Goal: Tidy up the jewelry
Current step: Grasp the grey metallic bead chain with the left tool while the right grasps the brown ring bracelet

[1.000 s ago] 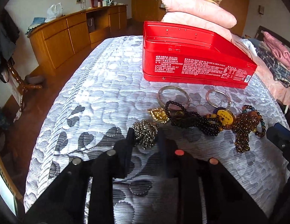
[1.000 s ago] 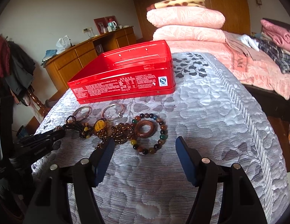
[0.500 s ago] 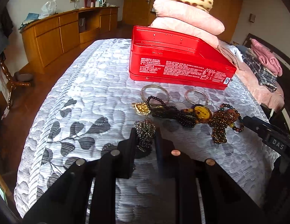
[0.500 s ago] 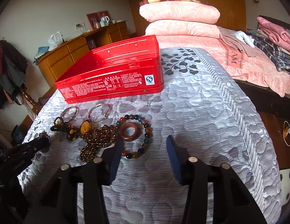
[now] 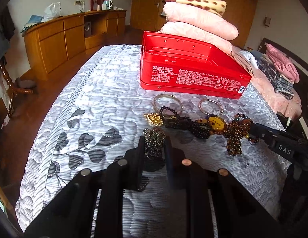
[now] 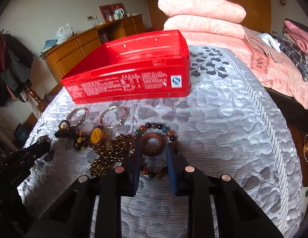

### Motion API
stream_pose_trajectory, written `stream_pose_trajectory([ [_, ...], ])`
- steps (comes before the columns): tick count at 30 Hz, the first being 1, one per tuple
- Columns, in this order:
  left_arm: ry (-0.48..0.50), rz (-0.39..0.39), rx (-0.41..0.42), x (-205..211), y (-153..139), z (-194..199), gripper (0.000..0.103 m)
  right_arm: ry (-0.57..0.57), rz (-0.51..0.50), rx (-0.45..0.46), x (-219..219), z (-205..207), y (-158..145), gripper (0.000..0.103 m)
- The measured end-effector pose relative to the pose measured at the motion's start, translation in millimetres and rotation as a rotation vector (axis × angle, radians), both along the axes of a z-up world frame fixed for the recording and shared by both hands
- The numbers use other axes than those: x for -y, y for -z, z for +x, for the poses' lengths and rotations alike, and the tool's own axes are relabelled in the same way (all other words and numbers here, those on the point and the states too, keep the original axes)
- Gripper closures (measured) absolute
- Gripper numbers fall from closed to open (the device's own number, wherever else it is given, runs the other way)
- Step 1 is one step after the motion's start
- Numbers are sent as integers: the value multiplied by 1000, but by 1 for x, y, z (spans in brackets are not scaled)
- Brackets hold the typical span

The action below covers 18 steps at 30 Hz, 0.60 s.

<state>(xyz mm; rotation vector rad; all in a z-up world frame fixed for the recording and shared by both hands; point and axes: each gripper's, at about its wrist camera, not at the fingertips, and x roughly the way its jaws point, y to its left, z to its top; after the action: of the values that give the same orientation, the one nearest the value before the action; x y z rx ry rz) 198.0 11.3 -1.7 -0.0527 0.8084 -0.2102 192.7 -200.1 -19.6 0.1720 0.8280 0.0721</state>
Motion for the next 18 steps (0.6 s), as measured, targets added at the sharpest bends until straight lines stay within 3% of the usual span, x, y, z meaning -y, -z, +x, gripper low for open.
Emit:
stream_pose_trajectory([
  [18,21,-5,-14,6,6,5,85,-8,-19,-46,-2,25,2,77],
])
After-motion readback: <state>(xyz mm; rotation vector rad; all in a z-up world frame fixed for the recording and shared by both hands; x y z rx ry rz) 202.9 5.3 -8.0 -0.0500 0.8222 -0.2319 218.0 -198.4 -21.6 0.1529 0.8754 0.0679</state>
